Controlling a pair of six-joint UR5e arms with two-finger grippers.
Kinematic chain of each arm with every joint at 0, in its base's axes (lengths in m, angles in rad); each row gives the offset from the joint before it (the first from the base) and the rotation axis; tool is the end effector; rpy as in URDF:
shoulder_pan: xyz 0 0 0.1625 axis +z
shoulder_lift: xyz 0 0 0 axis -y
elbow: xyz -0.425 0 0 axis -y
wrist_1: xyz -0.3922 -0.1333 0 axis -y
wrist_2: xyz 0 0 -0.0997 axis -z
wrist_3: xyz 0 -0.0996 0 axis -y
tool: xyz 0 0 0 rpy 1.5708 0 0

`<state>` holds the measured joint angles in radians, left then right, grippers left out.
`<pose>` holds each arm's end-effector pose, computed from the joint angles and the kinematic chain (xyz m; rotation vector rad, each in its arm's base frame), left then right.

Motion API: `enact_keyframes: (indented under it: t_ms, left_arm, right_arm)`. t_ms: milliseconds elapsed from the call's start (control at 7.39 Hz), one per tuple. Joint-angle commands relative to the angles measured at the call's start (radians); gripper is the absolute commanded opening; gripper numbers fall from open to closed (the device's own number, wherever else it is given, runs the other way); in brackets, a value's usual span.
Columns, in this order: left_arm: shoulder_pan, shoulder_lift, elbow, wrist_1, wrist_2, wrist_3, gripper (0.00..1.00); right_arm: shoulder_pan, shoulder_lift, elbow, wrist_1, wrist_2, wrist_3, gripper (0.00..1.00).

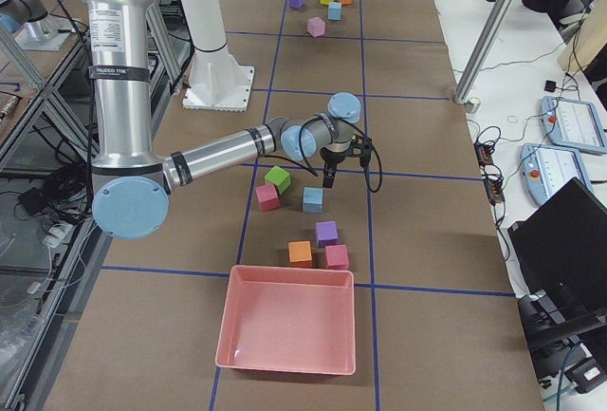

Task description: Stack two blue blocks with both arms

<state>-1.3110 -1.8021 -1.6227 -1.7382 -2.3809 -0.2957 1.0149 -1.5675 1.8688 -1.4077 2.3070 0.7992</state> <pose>0.0934 -0.5894 0.4850 0.1909 0.8818 0.1490 -0.2064 -0.4582 0.4924 -0.1077 -0.8398 0.0577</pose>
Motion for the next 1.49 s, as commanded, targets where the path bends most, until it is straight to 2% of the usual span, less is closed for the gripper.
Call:
enact_keyframes:
  t_ms: [0,541,1353]
  left_arm:
    - [0.002,0.003,0.004,-0.007,0.0,-0.005,0.98]
    - [0.01,0.003,0.012,-0.018,0.003,-0.013,0.98]
    - [0.01,0.001,0.012,-0.02,0.003,-0.011,0.98]
  right_arm:
    - [-0.058,-0.019,-0.003,0.003,-0.073,0.012,1.0]
    - [-0.082,-0.043,-0.022,0.012,-0.141,-0.005,1.0]
    - [-0.099,-0.059,-0.053,0.035,-0.141,-0.006,1.0]
